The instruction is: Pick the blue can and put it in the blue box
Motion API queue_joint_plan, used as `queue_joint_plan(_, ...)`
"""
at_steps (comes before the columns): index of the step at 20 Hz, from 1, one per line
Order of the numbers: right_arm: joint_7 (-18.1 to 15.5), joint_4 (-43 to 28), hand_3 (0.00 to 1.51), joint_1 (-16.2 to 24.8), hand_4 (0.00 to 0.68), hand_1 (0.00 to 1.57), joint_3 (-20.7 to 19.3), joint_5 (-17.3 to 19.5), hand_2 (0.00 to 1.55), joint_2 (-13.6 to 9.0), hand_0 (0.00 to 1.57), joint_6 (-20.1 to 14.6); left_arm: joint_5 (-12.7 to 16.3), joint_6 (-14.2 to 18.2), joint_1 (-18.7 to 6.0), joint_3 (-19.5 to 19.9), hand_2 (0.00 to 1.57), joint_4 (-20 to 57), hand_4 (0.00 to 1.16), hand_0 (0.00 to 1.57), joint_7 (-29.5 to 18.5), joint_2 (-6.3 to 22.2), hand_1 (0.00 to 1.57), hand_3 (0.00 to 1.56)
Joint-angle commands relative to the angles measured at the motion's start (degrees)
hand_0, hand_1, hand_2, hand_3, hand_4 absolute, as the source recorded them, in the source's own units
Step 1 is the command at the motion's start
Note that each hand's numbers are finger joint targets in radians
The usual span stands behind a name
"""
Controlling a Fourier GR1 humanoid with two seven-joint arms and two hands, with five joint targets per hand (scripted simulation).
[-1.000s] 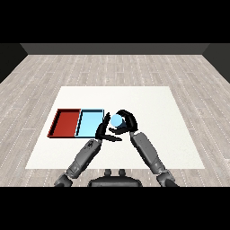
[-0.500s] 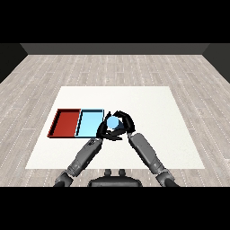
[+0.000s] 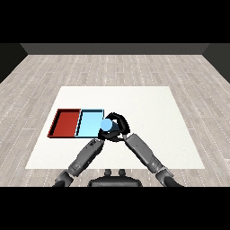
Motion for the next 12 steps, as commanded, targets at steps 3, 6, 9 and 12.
queue_joint_plan(3, 1.1, 1.7, 1.39, -3.3, 0.609, 1.40, 3.1, -1.6, 1.44, 0.0, 1.40, -0.5, -8.5, 8.3, -5.2, -0.5, 0.45, 4.0, 0.60, 0.13, 3.6, 0.9, 0.13, 0.00)
queue_joint_plan(6, -2.0, 3.1, 1.40, -2.9, 0.593, 1.46, 4.9, -3.9, 1.47, 0.0, 1.46, -2.6, -11.9, 9.9, -1.7, -2.0, 0.48, -2.4, 0.18, 0.32, 7.2, 1.3, 0.32, 0.33)
queue_joint_plan(9, -2.1, 2.7, 1.40, -2.7, 0.596, 1.46, 8.3, -5.2, 1.47, 0.0, 1.46, -3.9, -18.0, 16.1, -6.4, -6.5, 0.60, 1.3, 0.19, 0.45, 11.9, 1.7, 0.45, 0.00)
queue_joint_plan(12, -1.0, 2.4, 1.39, -5.0, 0.590, 1.45, 6.8, -4.5, 1.46, -0.1, 1.45, -4.7, -9.2, 9.9, -2.2, -2.6, 0.00, -1.3, 0.43, 0.00, 4.6, 0.1, 0.00, 0.00)
